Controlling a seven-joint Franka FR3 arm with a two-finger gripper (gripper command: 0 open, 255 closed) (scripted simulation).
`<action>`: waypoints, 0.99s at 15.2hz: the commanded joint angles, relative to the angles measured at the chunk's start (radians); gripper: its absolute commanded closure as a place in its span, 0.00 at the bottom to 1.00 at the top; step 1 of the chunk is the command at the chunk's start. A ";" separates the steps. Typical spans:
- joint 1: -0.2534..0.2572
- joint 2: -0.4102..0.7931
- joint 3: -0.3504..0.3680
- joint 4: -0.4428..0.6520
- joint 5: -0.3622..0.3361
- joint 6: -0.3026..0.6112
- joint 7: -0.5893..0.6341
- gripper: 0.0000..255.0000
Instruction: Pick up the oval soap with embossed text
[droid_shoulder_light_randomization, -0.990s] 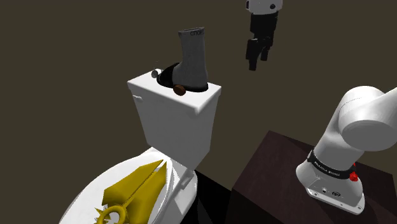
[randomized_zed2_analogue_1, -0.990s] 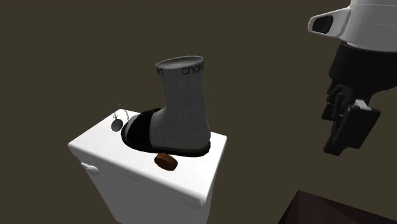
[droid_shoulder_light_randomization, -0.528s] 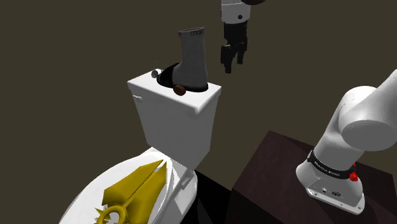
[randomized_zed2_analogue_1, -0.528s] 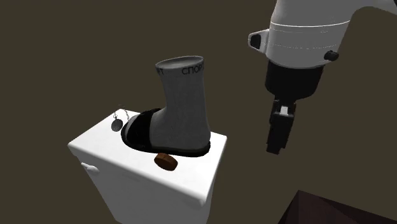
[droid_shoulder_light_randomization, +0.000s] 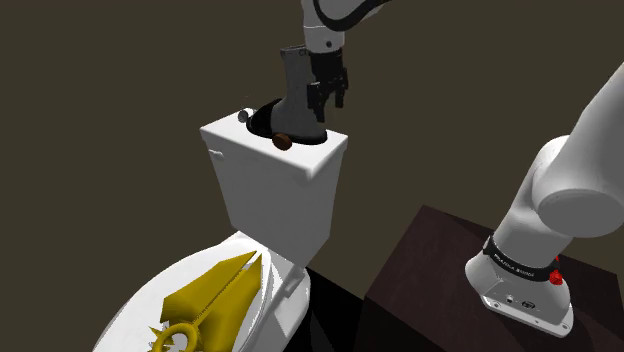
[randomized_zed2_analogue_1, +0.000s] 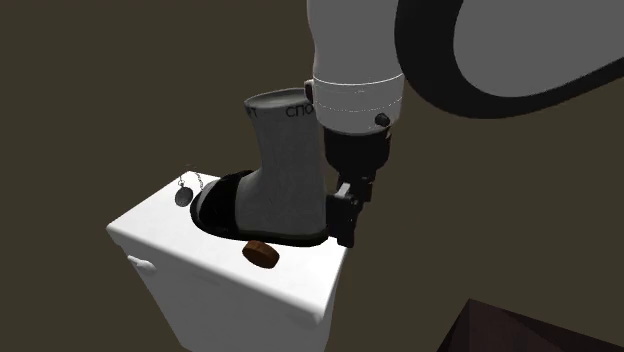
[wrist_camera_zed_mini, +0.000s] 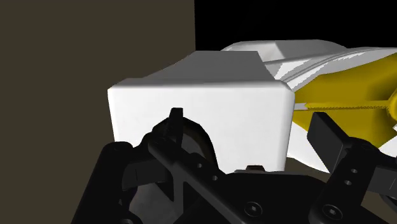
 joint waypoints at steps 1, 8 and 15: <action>0.004 0.082 0.006 0.071 -0.009 0.010 0.004 0.00; 0.025 0.370 0.018 0.369 -0.044 -0.005 0.010 0.00; 0.041 0.533 0.021 0.531 -0.065 -0.005 0.012 0.00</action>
